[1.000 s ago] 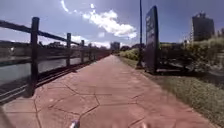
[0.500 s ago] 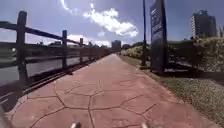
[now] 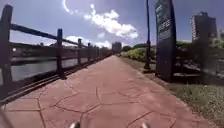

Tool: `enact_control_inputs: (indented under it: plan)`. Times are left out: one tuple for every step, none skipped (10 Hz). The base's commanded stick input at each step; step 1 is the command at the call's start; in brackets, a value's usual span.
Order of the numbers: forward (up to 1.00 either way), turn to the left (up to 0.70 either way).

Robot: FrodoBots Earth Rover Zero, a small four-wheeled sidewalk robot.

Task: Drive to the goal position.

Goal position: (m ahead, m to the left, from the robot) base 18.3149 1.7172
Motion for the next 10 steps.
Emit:
enact_control_inputs:
  plan:
    - [0.85,-0.13]
    - [0.85,0.00]
    - [0.85,0.00]
    - [0.85,0.00]
    - [0.85,0.00]
    - [0.85,0.00]
    - [0.85,0.00]
    - [0.85,0.00]
    - [0.85,0.00]
    - [0.85,0.00]
